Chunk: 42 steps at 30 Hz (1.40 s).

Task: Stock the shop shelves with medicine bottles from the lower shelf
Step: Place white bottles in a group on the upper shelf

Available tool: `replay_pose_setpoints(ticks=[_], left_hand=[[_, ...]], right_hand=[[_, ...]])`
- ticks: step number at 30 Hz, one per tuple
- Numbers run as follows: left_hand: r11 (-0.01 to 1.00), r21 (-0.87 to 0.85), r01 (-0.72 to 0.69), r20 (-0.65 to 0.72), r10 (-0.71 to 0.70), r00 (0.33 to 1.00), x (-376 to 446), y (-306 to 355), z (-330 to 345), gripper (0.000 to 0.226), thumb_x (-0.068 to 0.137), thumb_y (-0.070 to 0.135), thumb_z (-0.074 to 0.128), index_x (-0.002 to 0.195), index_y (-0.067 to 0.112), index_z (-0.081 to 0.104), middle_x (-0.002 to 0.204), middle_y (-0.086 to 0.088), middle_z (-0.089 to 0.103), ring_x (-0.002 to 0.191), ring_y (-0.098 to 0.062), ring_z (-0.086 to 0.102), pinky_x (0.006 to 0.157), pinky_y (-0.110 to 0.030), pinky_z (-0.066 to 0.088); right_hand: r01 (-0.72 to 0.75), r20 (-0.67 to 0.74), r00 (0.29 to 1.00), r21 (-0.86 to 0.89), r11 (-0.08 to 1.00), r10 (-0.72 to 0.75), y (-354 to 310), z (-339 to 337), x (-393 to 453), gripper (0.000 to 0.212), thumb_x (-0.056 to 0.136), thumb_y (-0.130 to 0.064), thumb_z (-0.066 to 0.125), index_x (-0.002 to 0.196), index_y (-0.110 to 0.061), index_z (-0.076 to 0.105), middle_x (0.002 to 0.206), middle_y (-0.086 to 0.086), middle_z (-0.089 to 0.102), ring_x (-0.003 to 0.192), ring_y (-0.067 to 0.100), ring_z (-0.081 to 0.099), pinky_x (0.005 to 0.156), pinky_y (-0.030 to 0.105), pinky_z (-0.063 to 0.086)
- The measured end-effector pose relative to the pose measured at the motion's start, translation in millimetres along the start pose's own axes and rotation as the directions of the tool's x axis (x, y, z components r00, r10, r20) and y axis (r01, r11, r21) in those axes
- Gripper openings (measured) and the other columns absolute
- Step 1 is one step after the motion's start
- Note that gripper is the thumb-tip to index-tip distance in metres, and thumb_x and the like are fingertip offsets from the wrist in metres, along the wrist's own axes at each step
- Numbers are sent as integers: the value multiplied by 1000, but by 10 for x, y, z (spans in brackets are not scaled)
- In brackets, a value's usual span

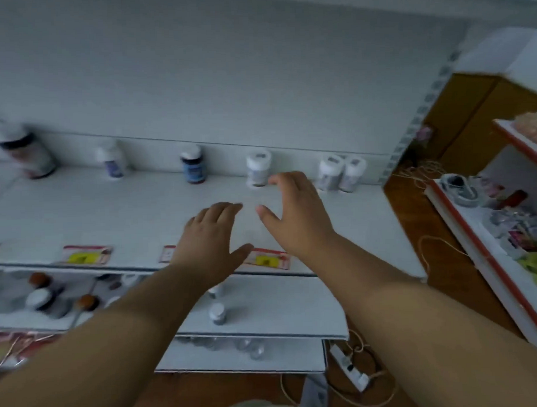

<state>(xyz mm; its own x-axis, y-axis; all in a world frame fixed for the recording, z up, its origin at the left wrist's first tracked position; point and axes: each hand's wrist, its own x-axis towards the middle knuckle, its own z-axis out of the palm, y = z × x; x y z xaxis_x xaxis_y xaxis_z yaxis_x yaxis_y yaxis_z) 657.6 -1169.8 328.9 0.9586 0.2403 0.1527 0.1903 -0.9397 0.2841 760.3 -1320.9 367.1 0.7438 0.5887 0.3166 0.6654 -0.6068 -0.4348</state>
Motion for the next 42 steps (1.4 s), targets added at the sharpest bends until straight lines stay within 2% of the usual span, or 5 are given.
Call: replay_pose_setpoints(ticks=[10, 13, 22, 28, 42], left_hand=[[914, -23, 405, -138, -404, 904, -1690, -1906, -807, 60, 84, 52, 56, 134, 19, 54, 125, -5, 62, 114, -32, 57, 93, -43, 47], [838, -64, 543, -123, -546, 829, -1990, -2352, -862, 61, 83, 52, 47, 132, 17, 55, 124, -6, 62, 112, -33, 58, 91, -44, 50], [563, -55, 825, -152, -821, 550, -2950, -3614, -1301, 57, 77, 49, 55, 128, 24, 62, 126, 1, 58, 114, -28, 57, 94, -45, 48], [417, -96, 904, -204, -897, 393, -3801, -4735, -1514, 62, 83, 60, 38, 134, 28, 54, 122, 8, 60, 114, -21, 54, 94, -41, 46], [572, -33, 819, -106, -817, 567, -4376, -7709, -2561, 57, 94, 55, 49, 146, 34, 37, 143, 9, 47, 132, -17, 42, 106, -35, 37]], right_hand=[[315, 180, 899, 369, 874, -400, -2449, 1134, 133, 38, 92, -34, 65, 124, -19, 51, 111, 0, 58, 100, 13, 54, 84, 27, 46], [360, 256, 831, 429, 828, -494, -2962, 1498, 229, 35, 94, -35, 63, 124, -22, 49, 104, -4, 58, 94, 9, 52, 76, 17, 42], [488, 323, 581, 596, 638, -747, -4845, 2760, 402, 34, 93, -37, 62, 123, -22, 54, 124, -1, 51, 107, 15, 55, 89, 33, 50], [522, 356, 455, 636, 569, -816, -6270, 3648, 208, 33, 92, -37, 63, 121, -25, 52, 109, -12, 50, 98, 4, 49, 78, 19, 40], [440, 466, 591, 498, 747, -658, -8458, 5273, 706, 34, 92, -41, 63, 120, -30, 48, 115, -9, 46, 105, 10, 53, 80, 24, 51]])
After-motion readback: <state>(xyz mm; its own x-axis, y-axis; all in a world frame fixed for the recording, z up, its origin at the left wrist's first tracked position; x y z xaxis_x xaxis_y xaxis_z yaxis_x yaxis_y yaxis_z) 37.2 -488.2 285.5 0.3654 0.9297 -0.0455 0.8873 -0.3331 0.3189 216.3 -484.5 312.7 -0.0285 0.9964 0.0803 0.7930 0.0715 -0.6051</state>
